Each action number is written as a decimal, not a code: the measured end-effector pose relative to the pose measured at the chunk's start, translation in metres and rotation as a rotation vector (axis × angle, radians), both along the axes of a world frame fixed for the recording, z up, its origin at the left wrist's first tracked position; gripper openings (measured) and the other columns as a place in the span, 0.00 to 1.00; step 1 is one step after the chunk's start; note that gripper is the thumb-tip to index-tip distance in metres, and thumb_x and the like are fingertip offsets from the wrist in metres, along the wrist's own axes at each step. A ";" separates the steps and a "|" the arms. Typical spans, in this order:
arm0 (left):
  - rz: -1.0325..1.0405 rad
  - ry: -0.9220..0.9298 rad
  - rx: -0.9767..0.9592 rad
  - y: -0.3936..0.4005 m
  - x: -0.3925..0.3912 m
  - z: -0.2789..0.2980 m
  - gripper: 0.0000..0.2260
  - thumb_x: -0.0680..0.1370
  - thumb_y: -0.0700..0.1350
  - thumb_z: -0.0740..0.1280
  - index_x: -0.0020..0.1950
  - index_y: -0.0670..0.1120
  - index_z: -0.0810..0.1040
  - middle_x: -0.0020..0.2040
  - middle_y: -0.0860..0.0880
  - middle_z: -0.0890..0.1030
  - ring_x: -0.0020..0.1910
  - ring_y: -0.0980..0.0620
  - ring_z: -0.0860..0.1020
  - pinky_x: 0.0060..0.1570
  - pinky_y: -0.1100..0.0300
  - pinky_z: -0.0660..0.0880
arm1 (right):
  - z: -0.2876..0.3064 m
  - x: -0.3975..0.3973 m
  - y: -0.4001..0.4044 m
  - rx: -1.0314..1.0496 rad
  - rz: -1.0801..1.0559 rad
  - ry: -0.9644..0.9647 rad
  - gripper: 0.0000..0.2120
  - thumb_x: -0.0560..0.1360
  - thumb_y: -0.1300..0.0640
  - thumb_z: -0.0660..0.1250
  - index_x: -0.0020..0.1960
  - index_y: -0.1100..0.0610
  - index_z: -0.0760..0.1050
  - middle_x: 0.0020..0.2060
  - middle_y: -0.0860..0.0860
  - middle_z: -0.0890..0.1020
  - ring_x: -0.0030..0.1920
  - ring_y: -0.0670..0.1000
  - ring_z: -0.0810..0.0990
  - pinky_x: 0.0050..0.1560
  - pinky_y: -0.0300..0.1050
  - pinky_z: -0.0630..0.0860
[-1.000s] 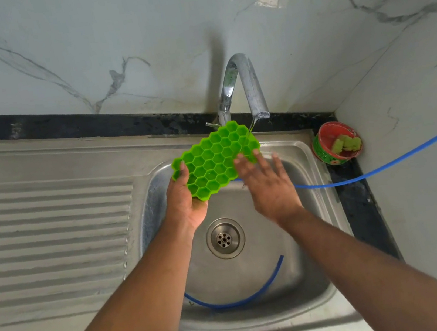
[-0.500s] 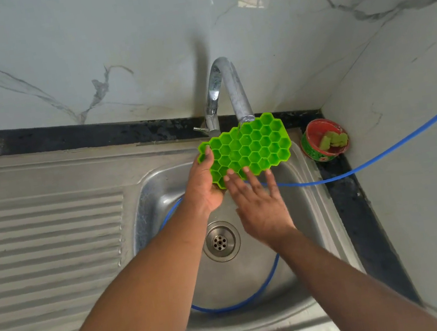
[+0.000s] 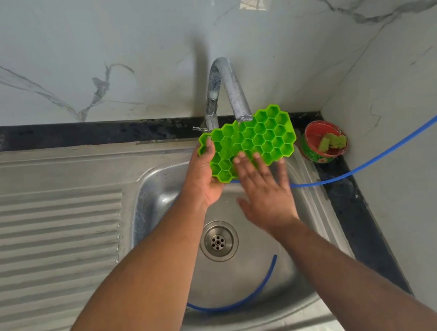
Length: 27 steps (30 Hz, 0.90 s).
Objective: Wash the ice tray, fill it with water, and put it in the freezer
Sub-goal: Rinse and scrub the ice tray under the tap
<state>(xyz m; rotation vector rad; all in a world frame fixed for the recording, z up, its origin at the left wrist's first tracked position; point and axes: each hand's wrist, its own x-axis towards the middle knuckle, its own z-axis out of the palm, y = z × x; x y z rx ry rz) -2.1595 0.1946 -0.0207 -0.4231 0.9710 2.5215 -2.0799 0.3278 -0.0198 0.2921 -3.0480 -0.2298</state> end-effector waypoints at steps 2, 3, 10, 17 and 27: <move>0.002 0.035 -0.022 -0.004 0.000 0.002 0.17 0.81 0.52 0.62 0.67 0.48 0.74 0.61 0.41 0.81 0.54 0.41 0.82 0.46 0.48 0.81 | 0.001 -0.003 0.006 -0.028 -0.079 -0.009 0.45 0.73 0.46 0.66 0.78 0.53 0.39 0.77 0.47 0.44 0.77 0.53 0.43 0.73 0.66 0.38; 0.004 0.048 -0.031 -0.005 0.001 0.003 0.20 0.80 0.53 0.63 0.69 0.47 0.72 0.64 0.40 0.79 0.57 0.40 0.81 0.49 0.46 0.81 | 0.001 -0.003 0.006 -0.029 -0.076 -0.025 0.45 0.73 0.47 0.66 0.78 0.54 0.39 0.77 0.48 0.43 0.77 0.53 0.43 0.73 0.65 0.38; 0.051 0.097 -0.016 -0.023 0.004 -0.005 0.24 0.78 0.52 0.64 0.73 0.46 0.68 0.68 0.39 0.76 0.64 0.36 0.76 0.58 0.35 0.73 | 0.004 -0.009 -0.010 -0.202 -0.078 -0.136 0.40 0.78 0.50 0.60 0.78 0.54 0.36 0.76 0.47 0.37 0.76 0.52 0.35 0.74 0.58 0.33; 0.083 0.115 0.032 -0.041 0.021 -0.008 0.14 0.75 0.50 0.66 0.60 0.53 0.76 0.63 0.44 0.80 0.60 0.38 0.79 0.48 0.42 0.80 | -0.006 -0.014 -0.024 -0.601 -0.228 -0.228 0.34 0.79 0.66 0.54 0.79 0.58 0.41 0.78 0.51 0.42 0.78 0.50 0.39 0.77 0.54 0.42; 0.121 0.021 0.111 -0.033 0.030 -0.008 0.13 0.80 0.51 0.61 0.64 0.51 0.74 0.63 0.42 0.80 0.56 0.36 0.81 0.45 0.39 0.79 | 0.003 -0.006 -0.008 -0.490 -0.135 -0.130 0.32 0.80 0.62 0.55 0.79 0.56 0.42 0.78 0.50 0.43 0.77 0.50 0.38 0.75 0.53 0.37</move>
